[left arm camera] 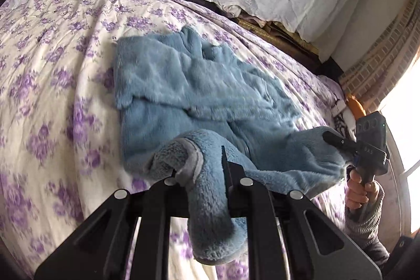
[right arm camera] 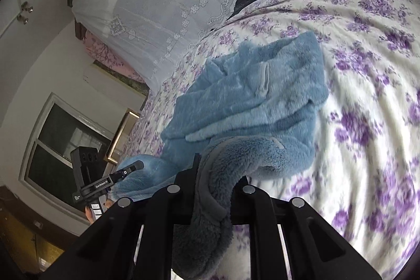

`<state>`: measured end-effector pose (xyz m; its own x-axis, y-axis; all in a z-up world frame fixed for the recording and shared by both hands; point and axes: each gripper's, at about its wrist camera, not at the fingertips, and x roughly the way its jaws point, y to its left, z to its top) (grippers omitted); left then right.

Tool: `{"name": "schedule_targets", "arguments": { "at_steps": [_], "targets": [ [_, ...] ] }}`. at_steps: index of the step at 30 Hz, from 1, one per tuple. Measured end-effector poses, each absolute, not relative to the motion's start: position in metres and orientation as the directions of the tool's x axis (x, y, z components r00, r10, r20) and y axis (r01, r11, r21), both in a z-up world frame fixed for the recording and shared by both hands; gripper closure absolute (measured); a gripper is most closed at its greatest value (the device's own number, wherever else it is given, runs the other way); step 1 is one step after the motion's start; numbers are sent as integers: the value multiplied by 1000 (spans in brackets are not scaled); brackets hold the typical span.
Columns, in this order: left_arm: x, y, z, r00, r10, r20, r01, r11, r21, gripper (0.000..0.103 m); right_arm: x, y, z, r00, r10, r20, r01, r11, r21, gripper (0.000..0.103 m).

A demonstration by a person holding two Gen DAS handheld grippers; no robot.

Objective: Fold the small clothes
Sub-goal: 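Lift the held hem with the left gripper and fold it toward the collar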

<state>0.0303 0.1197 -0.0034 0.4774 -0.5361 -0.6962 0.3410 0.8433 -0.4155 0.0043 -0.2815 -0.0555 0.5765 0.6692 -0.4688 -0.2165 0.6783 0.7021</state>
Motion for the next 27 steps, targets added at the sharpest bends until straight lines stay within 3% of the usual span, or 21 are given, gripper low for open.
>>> {"name": "schedule_targets", "arguments": {
  "at_steps": [16, 27],
  "targets": [
    [113, 110, 29, 531, -499, -685, 296, 867, -402, 90, 99, -292, -43, 609, 670, -425, -141, 618, 773, 88],
    [186, 111, 0, 507, -450, -736, 198, 891, -408, 90, 166, -299, -67, 612, 652, -447, -51, 597, 800, 87]
  ]
}}
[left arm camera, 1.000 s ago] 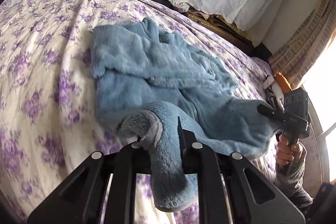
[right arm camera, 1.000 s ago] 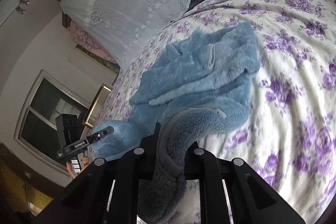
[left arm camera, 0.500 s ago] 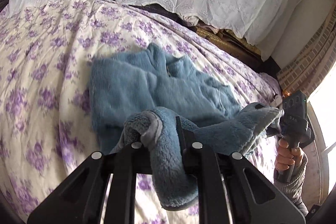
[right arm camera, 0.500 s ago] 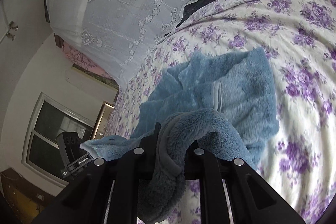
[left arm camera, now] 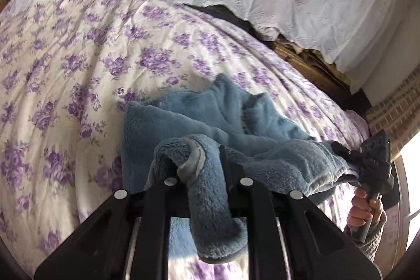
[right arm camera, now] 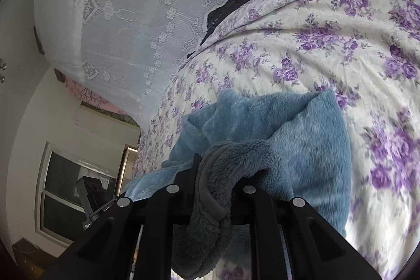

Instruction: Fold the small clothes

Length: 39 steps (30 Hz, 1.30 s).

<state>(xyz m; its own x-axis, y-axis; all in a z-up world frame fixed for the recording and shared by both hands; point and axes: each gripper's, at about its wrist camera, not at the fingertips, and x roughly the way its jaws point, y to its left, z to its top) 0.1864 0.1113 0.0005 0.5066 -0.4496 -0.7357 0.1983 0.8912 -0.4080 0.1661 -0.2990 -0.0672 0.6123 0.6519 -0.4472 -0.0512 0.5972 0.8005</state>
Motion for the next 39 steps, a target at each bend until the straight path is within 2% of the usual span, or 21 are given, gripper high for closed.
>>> {"name": "schedule_targets", "arguments": {
  "at_steps": [4, 8, 9, 10, 12, 14, 17, 19, 21, 23, 24, 26, 28, 29, 31, 33, 37, 39],
  "targets": [
    [216, 119, -36, 470, -455, -756, 140, 885, -444, 86, 189, -302, -96, 609, 637, -473, 6, 593, 806, 84],
    [223, 132, -59, 456, -542, -706, 149, 829, -540, 85, 196, -307, -116, 589, 668, -456, -6, 568, 823, 83],
    [221, 135, -56, 455, -560, -693, 155, 816, -557, 85, 195, -308, -113, 583, 685, -437, -19, 550, 835, 76],
    [217, 138, -52, 459, -577, -676, 162, 802, -574, 83, 193, -309, -108, 583, 698, -416, -38, 535, 844, 59],
    [205, 142, -36, 480, -597, -643, 194, 786, -586, 76, 186, -308, -94, 590, 700, -402, -76, 545, 835, 45],
    [197, 140, -24, 500, -590, -634, 221, 795, -566, 68, 176, -306, -74, 617, 686, -387, -131, 574, 808, 44],
    [187, 137, -9, 549, -565, -616, 235, 812, -535, 43, 168, -309, -58, 634, 693, -344, -183, 566, 804, 39],
    [187, 139, -5, 606, -495, -623, 192, 851, -489, 7, 167, -316, -58, 660, 679, -321, -171, 552, 816, 39],
    [190, 150, -8, 671, -375, -640, 94, 899, -429, 7, 169, -329, -67, 701, 649, -295, -130, 523, 842, 38],
    [201, 160, -21, 652, -347, -675, 33, 902, -431, 7, 173, -339, -75, 721, 598, -351, -63, 560, 826, 38],
    [204, 164, -28, 628, -371, -684, 21, 887, -462, 7, 173, -340, -77, 729, 561, -392, -32, 600, 799, 37],
    [203, 163, -30, 610, -417, -674, 44, 867, -497, 7, 169, -337, -69, 747, 530, -401, -47, 644, 763, 43],
    [198, 150, -20, 628, -395, -671, 89, 892, -442, 8, 162, -324, -51, 768, 493, -409, -98, 722, 685, 62],
    [189, 137, -8, 653, -368, -661, 136, 916, -376, 8, 156, -314, -40, 788, 454, -415, -128, 781, 612, 64],
    [176, 123, 3, 682, -344, -645, 184, 935, -304, 7, 141, -297, -23, 829, 402, -388, -170, 843, 510, 65],
    [162, 109, 13, 709, -327, -625, 218, 944, -246, 7, 135, -282, -13, 816, 430, -385, -230, 854, 466, 63],
    [158, 88, 13, 670, -362, -648, 292, 931, -219, 7, 146, -264, -18, 748, 464, -475, -258, 862, 436, 63],
    [169, 72, 7, 653, -322, -686, 283, 943, -173, 7, 160, -249, -27, 721, 453, -525, -242, 874, 421, 63]
  ]
}}
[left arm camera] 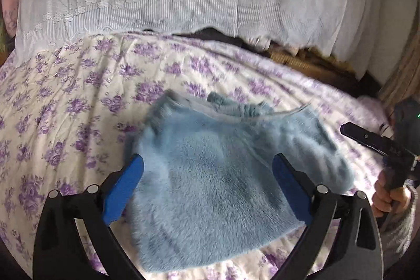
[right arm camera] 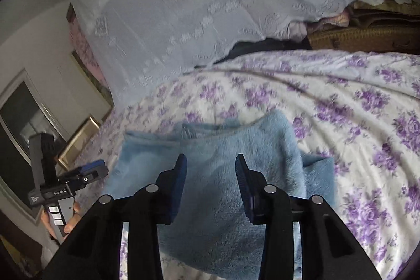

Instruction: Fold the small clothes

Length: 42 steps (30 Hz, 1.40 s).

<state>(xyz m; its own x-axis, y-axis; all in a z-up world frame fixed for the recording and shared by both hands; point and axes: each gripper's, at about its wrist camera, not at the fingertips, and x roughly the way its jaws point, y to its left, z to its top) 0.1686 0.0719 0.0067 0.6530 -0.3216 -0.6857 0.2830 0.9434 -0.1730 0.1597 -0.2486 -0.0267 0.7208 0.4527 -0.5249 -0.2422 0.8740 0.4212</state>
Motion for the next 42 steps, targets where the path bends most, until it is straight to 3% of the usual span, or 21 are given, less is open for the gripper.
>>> {"name": "schedule_targets", "arguments": {
  "at_steps": [3, 5, 6, 7, 9, 10, 11, 14, 18, 20, 23, 24, 26, 28, 32, 37, 40, 42],
  "targets": [
    [194, 47, -4, 612, -265, -745, 263, 957, -125, 7, 184, -234, -35, 681, 434, -590, -196, 884, 424, 63],
    [217, 36, -14, 585, -204, -785, 227, 970, -83, 7, 201, -228, -42, 670, 432, -603, -166, 879, 446, 52],
    [232, 35, -23, 582, -135, -802, 178, 983, -36, 7, 207, -227, -45, 666, 423, -614, -146, 881, 449, 42],
    [244, 39, -32, 583, -96, -807, 143, 990, -14, 7, 217, -229, -54, 667, 388, -635, -106, 894, 435, 40],
    [268, 55, -61, 548, -71, -834, 81, 996, -32, 4, 235, -241, -81, 678, 310, -667, -35, 919, 392, 42],
    [275, 63, -72, 533, -113, -839, 84, 993, -80, 4, 239, -250, -100, 682, 334, -650, -43, 906, 420, 50],
    [275, 65, -72, 544, -121, -830, 83, 992, -91, 4, 236, -252, -97, 696, 333, -636, -38, 901, 431, 50],
    [263, 54, -63, 594, -36, -804, 83, 996, 16, 4, 229, -243, -87, 712, 286, -642, -48, 931, 361, 50],
    [242, 59, -35, 651, -81, -755, 95, 995, -25, 4, 197, -228, -55, 783, 269, -561, -98, 944, 315, 46],
    [246, 69, -22, 685, -8, -729, 11, 1000, 0, 4, 196, -216, -44, 803, 270, -531, -120, 946, 300, 39],
    [276, 82, -52, 585, 99, -805, -72, 995, 70, 4, 215, -184, -53, 738, 301, -603, -167, 949, 269, 38],
    [288, 87, -72, 521, 46, -852, -59, 998, 18, 4, 222, -174, -64, 709, 286, -645, -164, 956, 244, 37],
    [294, 108, -76, 502, -77, -861, -76, 988, -132, 4, 242, -158, -96, 651, 234, -722, -163, 972, 168, 32],
    [295, 121, -77, 492, -148, -858, -76, 974, -212, 4, 239, -156, -89, 665, 218, -714, -166, 976, 144, 32],
    [263, 127, -56, 554, -178, -813, -61, 966, -253, 5, 204, -179, -71, 735, 249, -630, -150, 967, 207, 32],
    [202, 97, -33, 608, -170, -775, 115, 985, -126, 5, 144, -192, -65, 752, 237, -615, -199, 971, 130, 32],
    [178, 77, -66, 580, -53, -813, 133, 991, 30, 4, 136, -191, -91, 709, 190, -679, -224, 974, 38, 29],
    [179, 77, -77, 559, -63, -827, 126, 992, 9, 4, 139, -193, -87, 704, 193, -683, -215, 975, 54, 29]
  ]
}}
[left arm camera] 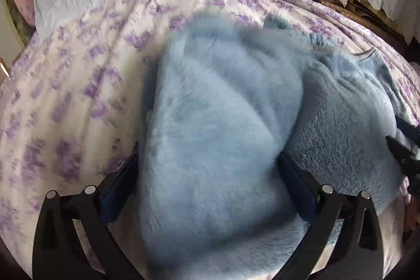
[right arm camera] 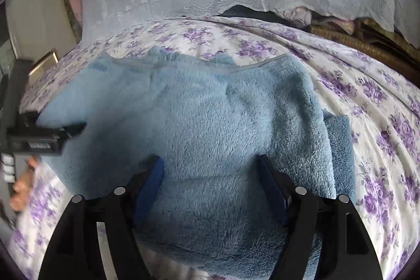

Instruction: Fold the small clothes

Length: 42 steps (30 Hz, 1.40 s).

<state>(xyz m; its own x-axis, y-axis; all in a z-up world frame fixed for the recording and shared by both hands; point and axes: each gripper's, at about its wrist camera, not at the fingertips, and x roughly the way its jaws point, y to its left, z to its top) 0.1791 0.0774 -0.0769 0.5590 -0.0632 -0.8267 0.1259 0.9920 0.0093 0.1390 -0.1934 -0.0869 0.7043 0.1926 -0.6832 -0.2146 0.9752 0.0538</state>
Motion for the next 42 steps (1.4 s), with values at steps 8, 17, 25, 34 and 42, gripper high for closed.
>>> {"name": "schedule_targets", "arguments": {
  "at_steps": [8, 17, 25, 34, 42],
  "targets": [
    [146, 101, -65, 557, -80, -827, 72, 996, -48, 4, 85, -219, -90, 698, 200, -688, -200, 976, 81, 32],
    [118, 95, -31, 626, -133, -769, 78, 991, -108, 5, 71, -201, -54, 770, 200, -606, -209, 976, 57, 43],
    [144, 15, -67, 590, 56, -805, 185, 962, 202, 4, 119, -145, -87, 665, 224, -713, -300, 954, 20, 41],
    [204, 38, -8, 656, 45, -754, 88, 987, 136, 4, 183, -205, -23, 738, 249, -627, -139, 965, 221, 41],
    [262, 123, -76, 521, -263, -812, -29, 945, -325, 4, 213, -247, -83, 727, 249, -640, -50, 949, 313, 41]
  ]
}}
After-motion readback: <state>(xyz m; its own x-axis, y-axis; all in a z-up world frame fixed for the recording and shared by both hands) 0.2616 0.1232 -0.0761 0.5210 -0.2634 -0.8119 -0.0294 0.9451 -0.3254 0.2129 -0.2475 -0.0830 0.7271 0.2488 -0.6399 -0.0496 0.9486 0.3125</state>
